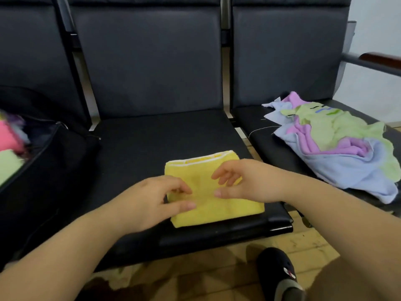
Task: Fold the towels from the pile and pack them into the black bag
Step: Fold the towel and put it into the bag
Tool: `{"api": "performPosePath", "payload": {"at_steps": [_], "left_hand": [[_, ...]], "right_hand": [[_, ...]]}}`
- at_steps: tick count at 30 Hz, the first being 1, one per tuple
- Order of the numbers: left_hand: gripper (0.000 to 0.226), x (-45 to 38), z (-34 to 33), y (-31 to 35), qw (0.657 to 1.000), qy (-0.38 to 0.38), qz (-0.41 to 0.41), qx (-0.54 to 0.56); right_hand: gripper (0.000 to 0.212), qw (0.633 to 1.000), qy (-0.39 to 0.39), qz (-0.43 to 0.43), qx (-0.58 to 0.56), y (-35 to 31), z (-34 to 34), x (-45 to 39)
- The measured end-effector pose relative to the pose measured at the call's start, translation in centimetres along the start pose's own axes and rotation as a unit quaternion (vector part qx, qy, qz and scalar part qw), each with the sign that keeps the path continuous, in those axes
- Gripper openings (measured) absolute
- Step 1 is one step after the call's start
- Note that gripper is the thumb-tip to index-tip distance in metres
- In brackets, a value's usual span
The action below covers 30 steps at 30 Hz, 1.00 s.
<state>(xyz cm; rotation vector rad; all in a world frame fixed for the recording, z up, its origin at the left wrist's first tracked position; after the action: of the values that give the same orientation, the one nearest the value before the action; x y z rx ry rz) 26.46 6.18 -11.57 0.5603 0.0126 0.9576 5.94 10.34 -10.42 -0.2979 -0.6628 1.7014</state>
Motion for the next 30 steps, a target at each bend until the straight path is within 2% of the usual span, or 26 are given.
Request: {"api": "performPosePath", "payload": {"at_steps": [2, 3, 9, 12, 14, 16, 18, 21, 24, 26, 28, 30], "left_hand": [[0.078, -0.2, -1.9, -0.7, 0.994, -0.075, 0.019, -0.077], [0.077, -0.4, -2.5, -1.1, 0.993, -0.08, 0.027, -0.087], [0.055, -1.2, -3.0, -3.1, 0.995, 0.051, 0.044, -0.071], [0.028, -2.0, -2.2, -3.5, 0.994, 0.088, 0.064, 0.012], [0.021, -2.8, -1.4, -4.1, 0.988, 0.103, 0.082, 0.075], [0.022, -3.5, -0.6, -4.7, 0.978, 0.107, 0.103, 0.144], [0.021, -4.0, -0.1, -5.4, 0.964, 0.117, 0.124, 0.203], [0.017, -4.7, 0.4, -6.1, 0.95, 0.135, 0.131, 0.248], [0.019, -5.4, 0.6, -6.6, 0.939, 0.114, 0.12, 0.301], [0.037, -5.8, 0.9, -6.8, 0.944, 0.098, 0.122, 0.29], [0.05, -6.3, 1.2, -6.9, 0.955, 0.117, 0.128, 0.242], [0.054, -6.9, 1.6, -7.0, 0.956, 0.145, 0.15, 0.205]], "right_hand": [[0.058, 0.996, -0.067, -0.005, 0.066, -0.1, -1.5, 0.2], [0.064, 0.993, -0.081, -0.004, 0.09, 0.0, -2.0, 0.2], [0.083, 0.993, -0.042, 0.012, 0.114, 2.1, -2.5, -0.2], [0.094, 0.993, -0.025, -0.008, 0.111, 3.3, -1.7, -0.9], [0.098, 0.994, -0.012, -0.007, 0.107, 3.9, -1.0, -1.6], [0.094, 0.994, 0.011, 0.005, 0.106, 4.1, -0.4, -2.3], [0.077, 0.994, 0.052, 0.019, 0.089, 4.1, 0.2, -3.1], [0.045, 0.995, 0.1, 0.026, 0.002, 4.3, 0.8, -4.3], [0.026, 0.99, 0.108, 0.017, -0.093, 4.7, 0.7, -5.7], [0.024, 0.984, 0.109, -0.01, -0.142, 4.8, 0.6, -6.7], [0.025, 0.979, 0.105, -0.062, -0.165, 4.9, 0.5, -7.6], [0.023, 0.971, 0.097, -0.126, -0.178, 4.9, 0.5, -8.4]]}}
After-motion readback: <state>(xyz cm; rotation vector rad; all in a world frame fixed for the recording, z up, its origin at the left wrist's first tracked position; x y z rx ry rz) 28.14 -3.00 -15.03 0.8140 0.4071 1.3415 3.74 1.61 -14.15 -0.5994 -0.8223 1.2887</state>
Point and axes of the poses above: each hand's wrist, its own x-axis away from the middle knuckle, its own z-axis out of the back of the hand, y = z × x, the point moved 3 cm from there along -x, towards the middle knuckle, and after that the axes turned 9 degrees about z, right-handed, at the moved point
